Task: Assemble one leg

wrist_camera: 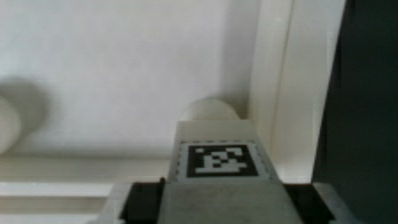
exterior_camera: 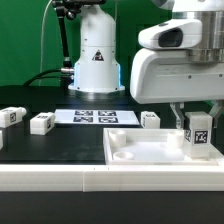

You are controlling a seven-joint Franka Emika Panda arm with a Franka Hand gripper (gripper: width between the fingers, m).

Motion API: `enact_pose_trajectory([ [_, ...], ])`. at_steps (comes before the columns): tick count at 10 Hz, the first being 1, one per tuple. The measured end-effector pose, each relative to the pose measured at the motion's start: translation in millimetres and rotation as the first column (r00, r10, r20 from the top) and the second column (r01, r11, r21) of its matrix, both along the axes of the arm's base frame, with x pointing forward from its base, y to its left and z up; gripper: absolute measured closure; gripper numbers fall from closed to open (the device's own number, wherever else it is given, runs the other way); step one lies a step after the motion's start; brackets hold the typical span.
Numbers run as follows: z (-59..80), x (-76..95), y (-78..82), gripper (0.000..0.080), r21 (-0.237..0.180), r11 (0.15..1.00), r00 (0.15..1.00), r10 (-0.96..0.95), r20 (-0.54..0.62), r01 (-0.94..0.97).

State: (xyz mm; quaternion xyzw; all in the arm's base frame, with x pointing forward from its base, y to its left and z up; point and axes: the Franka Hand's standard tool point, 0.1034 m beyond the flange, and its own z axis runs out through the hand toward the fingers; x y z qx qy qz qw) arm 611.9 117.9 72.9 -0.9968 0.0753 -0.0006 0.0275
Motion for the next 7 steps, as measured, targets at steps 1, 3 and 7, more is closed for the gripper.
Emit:
enact_pose_trajectory([
  [1,-0.3,1.6,1.8,0.0509,0.007,0.991,0.991,-0.135,0.012,0.135],
  [3,-1.2,3.1,3.4,0.0509,0.029,0.918,0.918,-0.395,0.028,0.395],
  [7,-1.7,3.7,7.9,0.0508,0.049,0.603,0.604,-0.797,-0.002,0.796],
])
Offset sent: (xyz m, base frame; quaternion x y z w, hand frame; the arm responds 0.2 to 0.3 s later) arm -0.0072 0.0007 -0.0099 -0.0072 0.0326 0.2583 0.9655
